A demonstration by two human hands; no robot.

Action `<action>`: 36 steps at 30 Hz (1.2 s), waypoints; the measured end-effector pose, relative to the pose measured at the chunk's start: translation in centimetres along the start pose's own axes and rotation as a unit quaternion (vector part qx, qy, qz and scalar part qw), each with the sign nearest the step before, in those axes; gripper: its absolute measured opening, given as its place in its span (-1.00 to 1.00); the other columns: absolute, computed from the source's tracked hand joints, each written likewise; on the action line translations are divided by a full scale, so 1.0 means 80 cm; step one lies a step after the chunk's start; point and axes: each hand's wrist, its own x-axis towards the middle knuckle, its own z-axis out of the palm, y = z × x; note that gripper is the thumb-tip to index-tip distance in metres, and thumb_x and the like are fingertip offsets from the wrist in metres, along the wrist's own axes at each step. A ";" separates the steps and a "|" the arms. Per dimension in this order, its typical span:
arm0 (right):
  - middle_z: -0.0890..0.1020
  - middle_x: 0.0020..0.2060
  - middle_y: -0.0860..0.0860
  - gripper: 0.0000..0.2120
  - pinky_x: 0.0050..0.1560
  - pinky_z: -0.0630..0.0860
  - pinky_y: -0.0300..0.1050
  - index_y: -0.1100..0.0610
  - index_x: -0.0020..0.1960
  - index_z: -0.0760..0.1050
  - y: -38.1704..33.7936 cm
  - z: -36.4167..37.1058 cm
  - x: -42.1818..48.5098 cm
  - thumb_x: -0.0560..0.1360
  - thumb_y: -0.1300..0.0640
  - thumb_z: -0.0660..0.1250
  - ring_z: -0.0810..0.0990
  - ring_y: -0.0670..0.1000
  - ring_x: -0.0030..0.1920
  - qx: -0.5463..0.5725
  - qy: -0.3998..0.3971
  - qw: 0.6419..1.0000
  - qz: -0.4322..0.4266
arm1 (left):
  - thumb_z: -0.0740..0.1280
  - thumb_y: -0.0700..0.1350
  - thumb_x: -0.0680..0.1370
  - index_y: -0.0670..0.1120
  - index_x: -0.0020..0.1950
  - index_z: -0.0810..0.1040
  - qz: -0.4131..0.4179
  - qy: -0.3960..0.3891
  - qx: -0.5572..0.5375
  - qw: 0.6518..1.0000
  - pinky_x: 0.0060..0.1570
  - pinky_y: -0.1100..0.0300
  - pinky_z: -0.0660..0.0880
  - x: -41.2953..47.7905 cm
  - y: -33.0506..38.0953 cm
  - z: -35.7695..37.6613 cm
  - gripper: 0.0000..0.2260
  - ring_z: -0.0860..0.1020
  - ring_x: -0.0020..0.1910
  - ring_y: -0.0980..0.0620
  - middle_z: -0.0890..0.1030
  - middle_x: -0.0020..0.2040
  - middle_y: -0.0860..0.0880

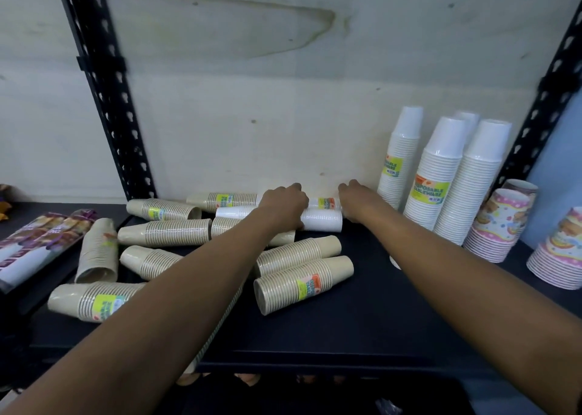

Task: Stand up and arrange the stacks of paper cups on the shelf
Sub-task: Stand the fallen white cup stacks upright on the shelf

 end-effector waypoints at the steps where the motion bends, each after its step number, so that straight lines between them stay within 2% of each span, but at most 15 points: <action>1: 0.40 0.27 0.22 -0.55 0.16 0.49 0.07 0.25 0.41 0.31 0.001 -0.001 -0.001 0.56 0.19 0.30 0.52 0.24 0.22 0.004 0.000 1.000 -0.002 | 0.48 0.07 0.48 0.00 0.29 0.59 -0.002 0.004 0.000 1.000 -0.11 0.07 0.43 -0.001 -0.001 -0.001 -0.59 0.58 0.08 -0.13 0.48 0.17 -0.04; 5: 0.41 0.30 0.20 -0.45 0.22 0.48 0.11 0.20 0.45 0.23 -0.001 -0.012 -0.008 0.54 0.12 0.35 0.48 0.23 0.27 0.010 -0.020 1.000 -0.003 | 0.46 0.08 0.47 0.07 0.34 0.56 -0.014 0.029 -0.028 0.999 -0.05 0.08 0.45 -0.010 -0.009 -0.013 -0.56 0.59 0.10 -0.11 0.50 0.20 -0.01; 9: 0.38 0.34 0.17 -0.49 0.31 0.41 0.08 0.15 0.45 0.25 0.001 -0.042 -0.010 0.57 0.06 0.32 0.45 0.21 0.31 0.029 -0.028 0.999 -0.023 | 0.46 0.10 0.46 0.12 0.39 0.51 -0.039 0.056 -0.089 0.994 0.12 0.04 0.50 -0.024 -0.029 -0.035 -0.50 0.56 0.23 -0.08 0.55 0.29 0.04; 14: 0.35 0.33 0.10 -0.54 0.28 0.44 0.06 0.02 0.41 0.35 0.002 -0.091 -0.015 0.57 -0.07 0.36 0.48 0.15 0.24 0.100 0.011 0.993 -0.058 | 0.51 0.07 0.43 0.05 0.31 0.58 -0.055 0.105 -0.195 0.974 0.15 -0.03 0.55 -0.048 -0.053 -0.065 -0.54 0.59 0.17 -0.01 0.64 0.22 0.07; 19: 0.36 0.28 0.05 -0.58 0.26 0.44 -0.06 0.01 0.38 0.43 -0.002 -0.121 -0.033 0.57 -0.05 0.37 0.48 0.09 0.25 0.184 0.045 0.979 -0.076 | 0.55 0.03 0.43 0.01 0.27 0.59 -0.044 0.131 -0.233 0.963 0.13 0.00 0.56 -0.060 -0.062 -0.079 -0.56 0.62 0.11 0.03 0.64 0.20 0.07; 23: 0.39 0.10 -0.01 -0.68 0.13 0.49 -0.09 -0.03 0.27 0.55 0.004 -0.135 -0.050 0.53 -0.01 0.42 0.52 0.08 0.17 0.306 0.115 0.943 -0.065 | 0.48 0.03 0.49 0.04 0.38 0.51 -0.018 0.157 -0.187 0.970 0.11 0.00 0.54 -0.067 -0.064 -0.076 -0.54 0.57 0.17 0.00 0.59 0.24 0.06; 27: 0.48 0.21 0.08 -0.52 0.11 0.37 -0.15 -0.04 0.36 0.43 0.015 -0.154 -0.061 0.49 0.04 0.47 0.47 0.06 0.24 0.363 0.203 0.909 -0.026 | 0.40 0.04 0.56 0.18 0.48 0.39 0.013 0.172 -0.132 0.976 0.06 -0.02 0.54 -0.075 -0.072 -0.071 -0.51 0.44 0.15 -0.04 0.53 0.27 0.14; 29: 0.51 0.25 0.13 -0.46 0.21 0.39 -0.10 -0.03 0.39 0.39 0.019 -0.160 -0.065 0.47 0.07 0.49 0.45 0.11 0.32 0.379 0.238 0.894 -0.011 | 0.39 0.05 0.56 0.26 0.50 0.35 0.010 0.188 -0.135 0.973 0.03 -0.03 0.57 -0.082 -0.068 -0.070 -0.48 0.46 0.14 -0.05 0.47 0.34 0.21; 31: 0.53 0.26 0.13 -0.47 0.30 0.40 -0.03 0.00 0.38 0.40 0.021 -0.164 -0.071 0.46 0.09 0.50 0.45 0.15 0.34 0.380 0.266 0.886 -0.002 | 0.37 0.05 0.57 0.29 0.50 0.33 0.007 0.197 -0.142 0.970 0.03 0.07 0.54 -0.088 -0.057 -0.074 -0.48 0.53 0.17 0.01 0.45 0.37 0.26; 33: 0.54 0.26 0.12 -0.48 0.32 0.39 0.00 0.02 0.37 0.41 0.023 -0.167 -0.078 0.47 0.11 0.50 0.44 0.16 0.34 0.383 0.288 0.877 0.005 | 0.36 0.03 0.59 0.28 0.51 0.32 0.009 0.192 -0.149 0.970 0.04 0.09 0.50 -0.091 -0.042 -0.081 -0.48 0.53 0.23 0.07 0.46 0.38 0.24; 36: 0.54 0.28 0.09 -0.51 0.26 0.38 -0.03 0.01 0.35 0.42 0.025 -0.170 -0.087 0.47 0.09 0.49 0.41 0.14 0.36 0.395 0.298 0.869 0.009 | 0.36 -0.05 0.59 0.23 0.53 0.33 0.016 0.193 -0.211 0.958 0.07 0.04 0.53 -0.090 -0.026 -0.084 -0.47 0.51 0.26 0.00 0.51 0.34 0.15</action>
